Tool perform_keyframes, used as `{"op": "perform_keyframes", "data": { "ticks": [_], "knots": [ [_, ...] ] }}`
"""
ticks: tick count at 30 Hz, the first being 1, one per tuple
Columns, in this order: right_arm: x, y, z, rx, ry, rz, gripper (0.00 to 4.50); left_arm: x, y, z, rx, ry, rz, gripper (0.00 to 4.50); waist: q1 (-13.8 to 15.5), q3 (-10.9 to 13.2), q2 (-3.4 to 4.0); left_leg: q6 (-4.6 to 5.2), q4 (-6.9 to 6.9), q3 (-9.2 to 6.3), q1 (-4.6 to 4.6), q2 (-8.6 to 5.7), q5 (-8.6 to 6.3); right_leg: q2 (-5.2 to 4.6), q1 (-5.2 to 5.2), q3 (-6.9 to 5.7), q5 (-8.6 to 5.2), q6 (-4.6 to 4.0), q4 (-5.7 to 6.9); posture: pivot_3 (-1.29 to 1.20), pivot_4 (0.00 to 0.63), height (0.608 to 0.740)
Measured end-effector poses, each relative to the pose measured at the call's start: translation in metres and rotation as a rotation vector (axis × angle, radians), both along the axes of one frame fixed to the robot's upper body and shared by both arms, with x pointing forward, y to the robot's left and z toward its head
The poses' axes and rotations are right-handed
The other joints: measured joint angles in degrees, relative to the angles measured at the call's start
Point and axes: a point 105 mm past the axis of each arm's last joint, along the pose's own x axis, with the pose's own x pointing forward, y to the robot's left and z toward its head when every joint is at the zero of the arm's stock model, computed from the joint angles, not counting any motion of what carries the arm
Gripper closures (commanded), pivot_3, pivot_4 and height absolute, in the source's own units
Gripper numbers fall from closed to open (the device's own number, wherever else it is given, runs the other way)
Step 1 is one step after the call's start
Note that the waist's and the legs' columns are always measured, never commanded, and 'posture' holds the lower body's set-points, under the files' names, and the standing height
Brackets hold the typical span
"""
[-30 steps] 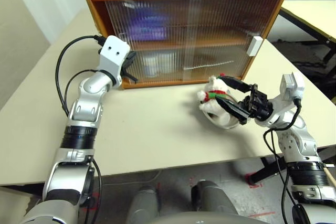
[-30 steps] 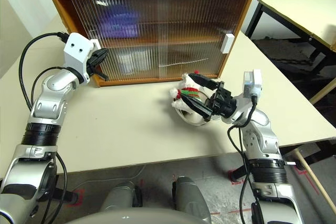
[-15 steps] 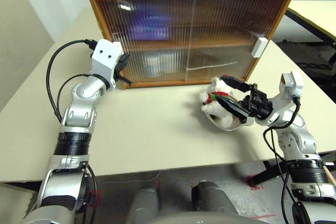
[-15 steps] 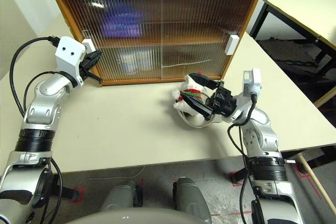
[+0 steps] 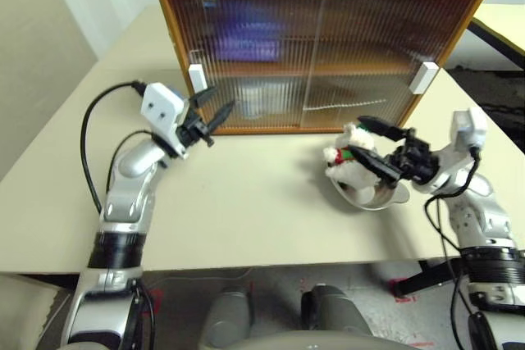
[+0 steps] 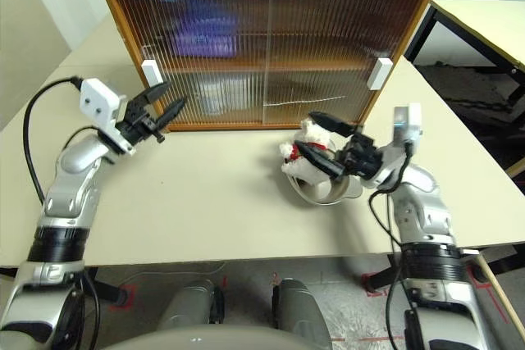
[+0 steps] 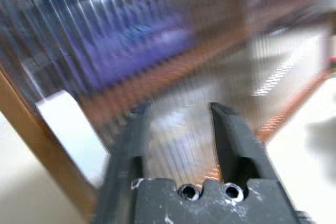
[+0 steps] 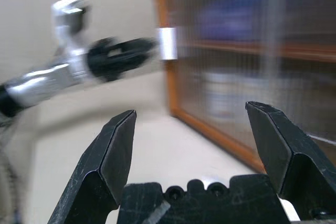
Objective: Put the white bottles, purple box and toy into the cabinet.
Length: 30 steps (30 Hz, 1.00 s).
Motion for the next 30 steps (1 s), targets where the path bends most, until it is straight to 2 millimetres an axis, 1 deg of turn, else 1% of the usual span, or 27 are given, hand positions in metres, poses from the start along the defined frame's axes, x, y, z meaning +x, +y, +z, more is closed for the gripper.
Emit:
{"op": "perform_keyframes", "data": {
  "ticks": [1,2,3,7,10,12,13,14,16,19,22,26,30],
  "knots": [
    [0.002,-0.009,0.003,0.0,-0.004,-0.03,0.0,-0.004,0.001,-0.007,-0.019,0.031,-0.019,0.87,0.2,0.0,0.0,0.02,0.0,0.01,-0.04,0.0,0.01,0.0,-0.01,-0.01,0.0,0.0,-0.06,0.15,0.0,0.74],
    [0.005,-0.017,0.007,0.003,-0.009,-0.058,0.37,-0.009,0.003,-0.012,-0.038,0.062,-0.044,0.44,0.3,0.0,0.0,0.08,0.0,0.0,-0.14,0.0,0.04,0.0,-0.05,-0.02,0.0,0.0,-0.17,0.15,0.0,0.74],
    [0.008,-0.024,0.01,0.015,-0.015,-0.087,0.6,-0.014,0.003,-0.018,-0.052,0.091,-0.074,0.02,0.3,0.0,0.0,0.18,0.0,-0.01,-0.25,0.01,0.1,0.0,-0.12,-0.04,0.0,0.0,-0.26,0.15,0.0,0.74],
    [0.017,-0.045,0.022,0.053,-0.026,-0.176,2.04,-0.025,0.003,-0.026,-0.061,0.138,-0.149,0.0,0.5,0.0,0.0,0.21,0.0,-0.07,-0.41,0.0,0.12,0.0,-0.15,-0.08,0.0,0.01,-0.35,0.16,0.0,0.74],
    [0.023,-0.069,0.024,0.064,-0.015,-0.28,3.14,-0.034,0.0,-0.027,-0.036,0.102,-0.207,0.0,0.8,0.0,0.03,0.21,-0.01,-0.1,-0.44,-0.03,0.12,-0.04,-0.12,-0.09,0.0,0.01,-0.46,0.15,0.0,0.74],
    [0.026,-0.084,0.025,0.081,-0.02,-0.362,3.97,-0.038,-0.004,-0.03,-0.076,0.102,-0.224,0.0,1.0,0.0,0.05,0.22,-0.01,-0.09,-0.46,-0.04,0.12,-0.09,-0.12,-0.09,0.01,0.03,-0.49,0.14,0.0,0.74],
    [0.028,-0.088,0.027,0.078,-0.024,-0.396,4.33,-0.04,-0.006,-0.032,-0.087,0.11,-0.237,0.0,1.1,0.0,0.05,0.22,-0.01,-0.09,-0.48,-0.03,0.12,-0.08,-0.12,-0.09,0.02,0.04,-0.5,0.14,0.0,0.74],
    [0.03,-0.091,0.029,0.071,-0.032,-0.423,4.46,-0.041,-0.008,-0.033,-0.092,0.12,-0.256,0.0,1.2,0.0,0.05,0.22,-0.01,-0.09,-0.47,-0.03,0.12,-0.07,-0.12,-0.09,0.02,0.05,-0.5,0.14,0.0,0.74],
    [0.032,-0.097,0.032,0.058,-0.047,-0.476,4.46,-0.046,-0.012,-0.038,-0.103,0.15,-0.295,0.0,1.0,0.0,0.09,0.23,-0.01,-0.08,-0.45,-0.01,0.13,-0.03,-0.12,-0.08,0.01,0.06,-0.5,0.14,0.0,0.74],
    [0.035,-0.105,0.029,0.038,-0.047,-0.542,4.46,-0.054,-0.015,-0.047,-0.1,0.198,-0.345,0.0,0.8,0.0,0.1,0.24,-0.01,-0.09,-0.46,0.0,0.14,0.0,-0.11,-0.07,-0.02,0.11,-0.49,0.14,0.0,0.74],
    [0.039,-0.115,0.026,0.018,-0.053,-0.627,4.46,-0.058,-0.015,-0.044,-0.114,0.187,-0.38,0.0,0.5,0.0,0.11,0.25,0.0,-0.08,-0.45,-0.01,0.14,-0.01,-0.1,-0.06,0.0,0.12,-0.49,0.14,0.0,0.74],
    [0.045,-0.129,0.03,-0.008,-0.061,-0.732,4.46,-0.067,-0.018,-0.041,-0.121,0.188,-0.432,0.0,0.1,0.0,0.15,0.26,0.0,-0.04,-0.44,-0.03,0.14,-0.03,-0.09,-0.02,0.01,0.12,-0.49,0.15,0.0,0.74],
    [0.051,-0.134,0.033,-0.018,-0.062,-0.78,4.46,-0.07,-0.022,-0.045,-0.108,0.205,-0.46,0.0,0.1,-0.1,0.18,0.27,0.0,-0.06,-0.42,-0.01,0.15,0.02,-0.09,-0.01,0.01,0.12,-0.49,0.14,0.0,0.74]
  ]
}}
